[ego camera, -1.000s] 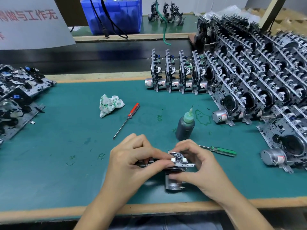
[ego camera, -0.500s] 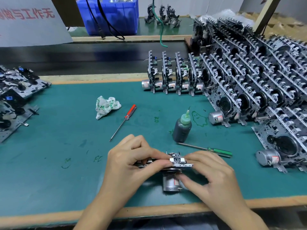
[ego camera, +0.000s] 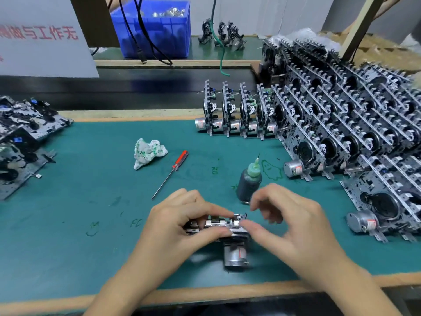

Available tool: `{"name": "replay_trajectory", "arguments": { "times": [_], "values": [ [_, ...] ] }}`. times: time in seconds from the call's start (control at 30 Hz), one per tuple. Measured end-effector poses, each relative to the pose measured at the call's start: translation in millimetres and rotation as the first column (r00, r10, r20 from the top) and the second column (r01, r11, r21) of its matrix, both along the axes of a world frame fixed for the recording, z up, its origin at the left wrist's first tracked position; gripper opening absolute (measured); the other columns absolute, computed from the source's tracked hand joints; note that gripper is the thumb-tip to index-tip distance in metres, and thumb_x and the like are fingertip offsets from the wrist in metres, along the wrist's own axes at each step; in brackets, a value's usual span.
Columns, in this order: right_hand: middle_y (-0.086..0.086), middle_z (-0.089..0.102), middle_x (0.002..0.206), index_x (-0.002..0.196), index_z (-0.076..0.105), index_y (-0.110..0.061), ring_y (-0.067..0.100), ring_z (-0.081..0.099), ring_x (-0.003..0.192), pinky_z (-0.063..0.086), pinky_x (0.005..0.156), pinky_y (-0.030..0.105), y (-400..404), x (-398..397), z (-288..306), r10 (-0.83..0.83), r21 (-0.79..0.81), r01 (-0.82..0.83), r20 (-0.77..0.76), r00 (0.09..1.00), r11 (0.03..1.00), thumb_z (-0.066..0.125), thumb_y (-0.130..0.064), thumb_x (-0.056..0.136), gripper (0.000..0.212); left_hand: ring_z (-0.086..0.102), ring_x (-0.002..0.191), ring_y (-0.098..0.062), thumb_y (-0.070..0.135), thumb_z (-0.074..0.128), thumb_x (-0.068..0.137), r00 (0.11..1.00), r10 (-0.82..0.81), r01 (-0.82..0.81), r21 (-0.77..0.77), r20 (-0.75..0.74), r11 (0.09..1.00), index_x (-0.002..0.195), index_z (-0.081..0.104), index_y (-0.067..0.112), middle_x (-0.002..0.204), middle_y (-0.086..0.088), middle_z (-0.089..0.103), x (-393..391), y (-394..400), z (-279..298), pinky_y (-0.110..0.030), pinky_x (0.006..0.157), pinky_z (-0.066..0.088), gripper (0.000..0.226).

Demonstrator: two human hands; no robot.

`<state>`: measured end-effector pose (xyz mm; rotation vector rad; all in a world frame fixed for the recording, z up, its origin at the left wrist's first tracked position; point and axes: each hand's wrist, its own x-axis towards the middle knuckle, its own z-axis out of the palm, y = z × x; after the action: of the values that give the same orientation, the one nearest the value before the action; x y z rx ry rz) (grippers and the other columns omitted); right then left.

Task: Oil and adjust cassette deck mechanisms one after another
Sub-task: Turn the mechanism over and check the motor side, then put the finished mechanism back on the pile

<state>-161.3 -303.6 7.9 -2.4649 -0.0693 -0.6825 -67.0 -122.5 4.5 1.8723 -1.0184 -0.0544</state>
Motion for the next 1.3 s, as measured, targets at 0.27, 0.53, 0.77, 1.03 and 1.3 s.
{"name": "replay_trajectory", "arguments": {
  "times": [0.27, 0.53, 0.77, 1.03, 1.3],
  "values": [
    [-0.006, 0.048, 0.049, 0.067, 0.037, -0.023, 0.019, 0.05, 0.042, 0.023, 0.038, 0.025, 8, 34, 31, 0.185, -0.592, -0.265, -0.193, 0.964, 0.761, 0.038, -0.056, 0.086, 0.038, 0.052, 0.068, 0.005, 0.045, 0.06, 0.079, 0.985, -0.022, -0.006, 0.162, 0.171, 0.987, 0.083, 0.074, 0.031, 0.074, 0.019, 0.058, 10, 33, 15, -0.005, 0.063, 0.035, 0.02],
    [-0.006, 0.045, 0.049, 0.061, 0.046, -0.022, 0.018, 0.046, 0.041, 0.024, 0.038, 0.025, 11, 38, 45, 0.276, -0.569, -0.298, -0.127, 0.953, 0.767, 0.045, -0.042, 0.09, 0.036, 0.052, 0.07, -0.001, 0.035, 0.056, 0.086, 0.923, -0.059, -0.014, 0.187, 0.38, 0.982, 0.087, 0.074, 0.022, 0.079, 0.01, 0.059, 15, 34, 44, -0.023, 0.063, 0.046, 0.022],
    [-0.014, 0.03, 0.051, 0.066, 0.04, -0.024, 0.007, 0.031, 0.045, 0.022, 0.046, 0.023, -9, 61, 123, 0.097, -0.394, -0.026, 0.161, 0.982, 0.919, 0.048, -0.041, 0.093, 0.033, 0.059, 0.089, -0.01, 0.047, 0.05, 0.09, 0.855, -0.064, -0.031, 0.174, 0.515, 0.984, 0.102, 0.066, 0.031, 0.095, 0.007, 0.063, 63, -4, 140, -0.033, 0.083, 0.049, 0.025],
    [-0.002, 0.044, 0.057, 0.071, 0.048, -0.019, 0.02, 0.041, 0.057, 0.022, 0.053, 0.03, -62, 100, 118, -0.223, -0.419, 0.259, 0.135, 0.966, 0.87, 0.046, -0.044, 0.095, 0.035, 0.056, 0.097, -0.011, 0.037, 0.057, 0.091, 0.764, 0.017, -0.117, 0.111, 0.645, 0.987, 0.104, 0.069, 0.021, 0.102, 0.007, 0.062, 115, -101, 137, -0.034, 0.086, 0.045, 0.024],
    [-0.004, 0.041, 0.048, 0.056, 0.037, -0.016, 0.018, 0.039, 0.05, 0.021, 0.047, 0.025, -91, 96, 61, -0.388, -0.328, 0.357, -0.032, 0.921, 0.875, 0.052, -0.041, 0.09, 0.046, 0.06, 0.092, -0.016, 0.027, 0.063, 0.087, 0.856, -0.143, -0.007, 0.288, 0.496, 0.958, 0.097, 0.073, 0.025, 0.1, 0.003, 0.068, 125, -151, 78, -0.037, 0.08, 0.047, 0.014]
  ]
}}
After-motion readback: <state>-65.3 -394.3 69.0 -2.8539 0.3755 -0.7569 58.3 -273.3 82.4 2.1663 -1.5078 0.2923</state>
